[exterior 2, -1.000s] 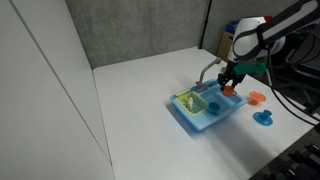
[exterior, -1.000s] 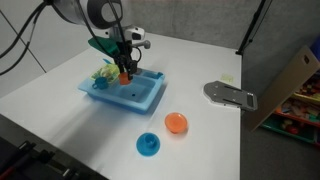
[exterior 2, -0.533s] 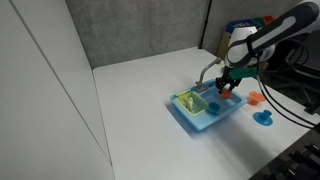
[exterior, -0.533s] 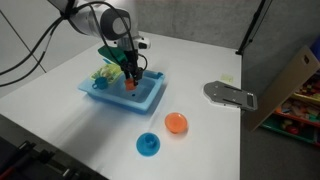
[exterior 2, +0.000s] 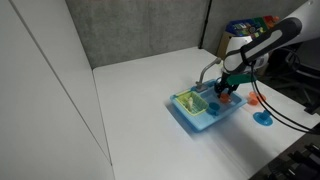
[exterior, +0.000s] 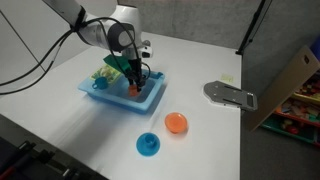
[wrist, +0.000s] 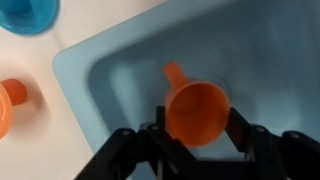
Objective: Put the orange cup in the toy sink
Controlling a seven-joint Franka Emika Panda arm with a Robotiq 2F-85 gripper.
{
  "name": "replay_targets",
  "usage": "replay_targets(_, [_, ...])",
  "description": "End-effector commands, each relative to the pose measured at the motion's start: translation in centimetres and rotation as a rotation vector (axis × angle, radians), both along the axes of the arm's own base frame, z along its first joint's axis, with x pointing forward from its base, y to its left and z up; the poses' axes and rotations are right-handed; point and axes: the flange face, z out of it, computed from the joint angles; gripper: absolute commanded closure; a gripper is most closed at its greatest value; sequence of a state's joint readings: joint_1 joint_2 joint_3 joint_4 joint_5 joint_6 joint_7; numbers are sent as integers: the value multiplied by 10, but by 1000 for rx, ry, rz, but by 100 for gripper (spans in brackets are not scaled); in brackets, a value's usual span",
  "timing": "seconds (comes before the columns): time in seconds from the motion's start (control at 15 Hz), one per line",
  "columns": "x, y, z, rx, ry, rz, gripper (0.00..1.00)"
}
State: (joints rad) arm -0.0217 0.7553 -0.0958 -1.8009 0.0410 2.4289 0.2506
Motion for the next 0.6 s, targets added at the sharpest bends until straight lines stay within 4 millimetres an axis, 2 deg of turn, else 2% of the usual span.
replay_targets(0.0, [7,-5,-11,13,-15,-33,64])
replay_targets(0.27, [6,-4,-19,42,-19,-64,64])
replay_targets(0.53, [6,-2,-17,56,-27,-82,64])
